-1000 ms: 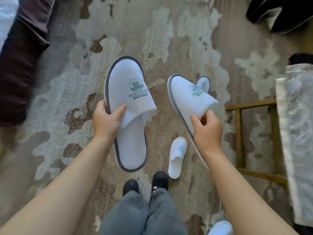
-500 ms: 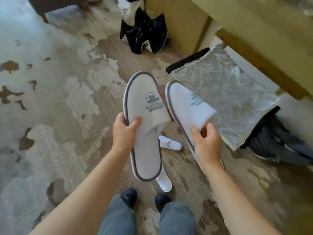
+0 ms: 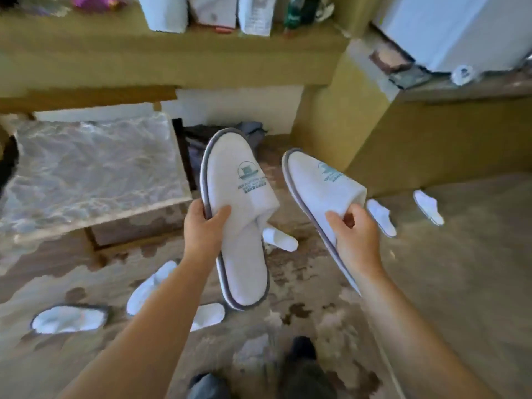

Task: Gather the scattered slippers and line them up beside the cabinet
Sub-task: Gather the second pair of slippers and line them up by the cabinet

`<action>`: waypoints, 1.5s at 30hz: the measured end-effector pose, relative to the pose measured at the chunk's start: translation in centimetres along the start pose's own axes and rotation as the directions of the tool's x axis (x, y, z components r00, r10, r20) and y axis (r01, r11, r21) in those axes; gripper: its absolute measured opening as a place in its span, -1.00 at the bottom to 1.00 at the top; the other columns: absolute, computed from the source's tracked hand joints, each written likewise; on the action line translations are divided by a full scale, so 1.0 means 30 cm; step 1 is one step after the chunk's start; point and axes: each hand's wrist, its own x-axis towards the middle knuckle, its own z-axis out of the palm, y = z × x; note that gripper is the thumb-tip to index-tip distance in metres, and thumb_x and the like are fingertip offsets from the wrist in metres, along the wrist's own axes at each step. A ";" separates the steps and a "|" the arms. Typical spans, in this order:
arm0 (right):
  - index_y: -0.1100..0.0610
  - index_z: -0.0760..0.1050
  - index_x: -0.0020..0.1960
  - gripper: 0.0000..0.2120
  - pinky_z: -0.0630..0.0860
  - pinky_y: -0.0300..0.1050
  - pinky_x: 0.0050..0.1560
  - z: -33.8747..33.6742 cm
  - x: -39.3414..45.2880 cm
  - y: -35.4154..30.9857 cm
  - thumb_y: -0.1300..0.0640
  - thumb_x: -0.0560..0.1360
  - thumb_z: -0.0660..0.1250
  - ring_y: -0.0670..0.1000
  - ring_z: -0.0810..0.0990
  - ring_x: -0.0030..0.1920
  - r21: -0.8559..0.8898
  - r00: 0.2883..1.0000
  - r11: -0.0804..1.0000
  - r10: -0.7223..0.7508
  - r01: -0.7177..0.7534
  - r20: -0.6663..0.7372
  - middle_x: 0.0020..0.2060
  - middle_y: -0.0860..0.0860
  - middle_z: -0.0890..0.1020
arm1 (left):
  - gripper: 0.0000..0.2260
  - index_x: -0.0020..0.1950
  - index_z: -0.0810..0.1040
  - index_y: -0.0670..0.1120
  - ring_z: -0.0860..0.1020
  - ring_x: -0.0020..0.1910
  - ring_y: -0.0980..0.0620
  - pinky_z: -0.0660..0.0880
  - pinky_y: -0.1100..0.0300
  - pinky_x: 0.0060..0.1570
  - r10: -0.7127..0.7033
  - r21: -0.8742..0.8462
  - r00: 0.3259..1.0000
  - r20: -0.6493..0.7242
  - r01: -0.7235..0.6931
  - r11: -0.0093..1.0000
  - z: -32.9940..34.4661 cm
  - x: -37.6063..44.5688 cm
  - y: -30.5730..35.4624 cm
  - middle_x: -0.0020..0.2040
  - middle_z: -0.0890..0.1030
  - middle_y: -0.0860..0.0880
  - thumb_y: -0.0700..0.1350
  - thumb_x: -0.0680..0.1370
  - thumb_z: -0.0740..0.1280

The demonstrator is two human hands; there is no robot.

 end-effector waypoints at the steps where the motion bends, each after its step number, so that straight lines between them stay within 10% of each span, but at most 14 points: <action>1: 0.07 0.20 -0.44 -0.63 0.26 -0.39 -0.48 -0.084 0.001 0.042 0.23 0.44 0.30 -0.09 0.27 -0.45 -0.013 0.998 1.000 0.027 -0.028 -0.059 -0.50 -0.04 0.30 | -0.92 -0.16 0.43 -0.03 0.54 -0.11 -0.10 0.53 -0.08 -0.04 0.012 0.033 0.998 0.057 -0.014 0.999 0.086 -0.025 0.009 -0.15 0.54 -0.05 -0.15 0.45 0.32; 8: 0.24 0.29 -0.32 -0.77 0.14 -0.10 -0.40 -0.635 0.055 0.391 0.22 0.43 0.30 0.05 0.32 -0.32 -0.023 0.927 0.973 0.212 -0.230 -0.310 -0.40 0.08 0.37 | -0.93 -0.09 0.43 -0.04 0.51 -0.24 0.08 0.43 0.20 -0.36 0.106 0.122 0.934 0.342 -0.156 0.980 0.716 -0.238 0.022 -0.23 0.51 0.07 -0.12 0.47 0.30; 20: 0.07 0.15 -0.47 -0.58 0.28 -0.43 -0.48 -1.378 0.256 0.875 0.29 0.40 0.31 -0.09 0.23 -0.48 -0.023 0.781 0.933 0.287 -0.359 -0.555 -0.53 -0.04 0.28 | -0.82 0.01 0.46 -0.24 0.55 -0.04 -0.29 0.52 -0.24 0.00 -0.029 0.294 0.815 0.579 -0.176 0.940 1.631 -0.574 0.004 -0.01 0.56 -0.29 -0.17 0.47 0.29; 37: 0.17 0.30 -0.36 -0.75 0.31 -0.47 -0.50 -1.984 1.086 1.374 0.24 0.42 0.32 -0.12 0.37 -0.42 0.126 0.581 0.856 0.441 -0.501 -0.684 -0.45 -0.03 0.41 | -0.80 0.08 0.43 -0.21 0.50 -0.06 -0.10 0.47 0.08 -0.20 -0.142 0.319 0.647 0.749 -0.164 0.933 2.951 -0.411 0.179 -0.03 0.51 -0.14 -0.22 0.47 0.26; 45: 0.07 0.27 -0.43 -0.67 0.31 -0.52 -0.51 -2.251 1.428 1.711 0.25 0.43 0.31 -0.10 0.36 -0.43 0.130 0.702 0.867 0.470 -0.481 -0.535 -0.46 -0.03 0.40 | -0.76 0.11 0.44 -0.25 0.49 -0.06 -0.11 0.43 0.09 -0.19 -0.152 0.384 0.757 0.636 -0.139 0.913 3.424 -0.394 0.091 -0.03 0.52 -0.15 -0.22 0.47 0.28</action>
